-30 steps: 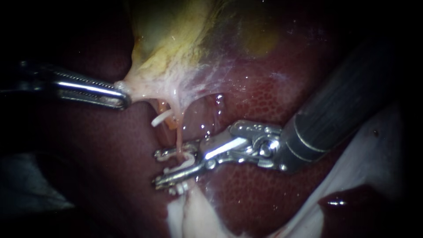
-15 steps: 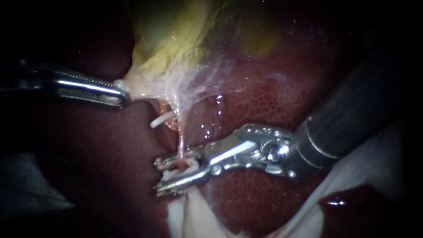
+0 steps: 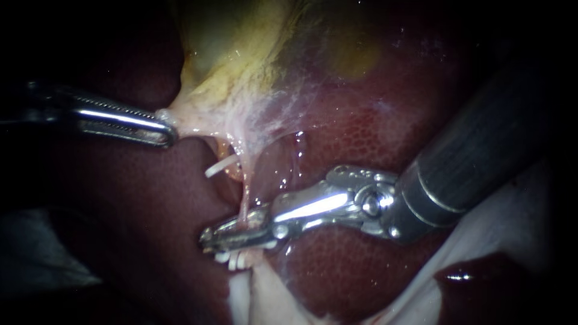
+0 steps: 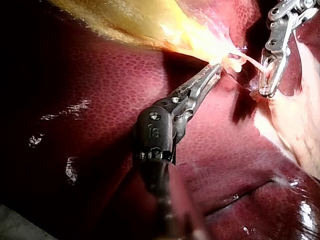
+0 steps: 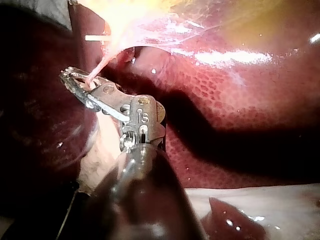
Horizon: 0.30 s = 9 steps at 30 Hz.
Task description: Clipping second clip right tube
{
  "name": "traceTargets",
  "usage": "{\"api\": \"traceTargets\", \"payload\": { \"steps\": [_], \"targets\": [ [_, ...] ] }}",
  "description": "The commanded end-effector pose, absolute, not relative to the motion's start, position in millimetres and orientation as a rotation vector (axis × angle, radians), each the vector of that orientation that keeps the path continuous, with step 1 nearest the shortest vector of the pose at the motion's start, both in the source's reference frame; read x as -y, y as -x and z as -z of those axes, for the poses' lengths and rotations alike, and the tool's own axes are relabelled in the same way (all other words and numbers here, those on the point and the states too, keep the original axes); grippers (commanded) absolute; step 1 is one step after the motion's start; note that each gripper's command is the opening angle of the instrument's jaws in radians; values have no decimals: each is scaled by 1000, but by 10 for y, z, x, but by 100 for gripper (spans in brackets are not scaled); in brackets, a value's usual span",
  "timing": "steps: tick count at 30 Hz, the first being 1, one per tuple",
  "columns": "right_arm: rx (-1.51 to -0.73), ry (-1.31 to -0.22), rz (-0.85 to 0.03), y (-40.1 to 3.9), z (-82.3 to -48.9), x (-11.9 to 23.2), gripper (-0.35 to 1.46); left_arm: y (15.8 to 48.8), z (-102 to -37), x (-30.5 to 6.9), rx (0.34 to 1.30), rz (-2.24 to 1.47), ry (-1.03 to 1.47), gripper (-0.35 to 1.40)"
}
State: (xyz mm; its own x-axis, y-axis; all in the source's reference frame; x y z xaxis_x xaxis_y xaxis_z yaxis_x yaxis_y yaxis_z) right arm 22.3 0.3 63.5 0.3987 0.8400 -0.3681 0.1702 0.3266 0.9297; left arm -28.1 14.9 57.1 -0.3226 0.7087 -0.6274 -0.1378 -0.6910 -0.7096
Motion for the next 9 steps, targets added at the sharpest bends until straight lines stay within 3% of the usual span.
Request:
{"api": "traceTargets", "payload": {
  "steps": [1,9],
  "targets": [
    [-1102,-1183,-580,-223,-635,-3,-35,281,-571,-149,749,-2051,1374,-35],
    [-1097,-1182,-579,-220,-637,-6,-35,281,-571,-149,749,-2051,1374,-35]
  ]
}}
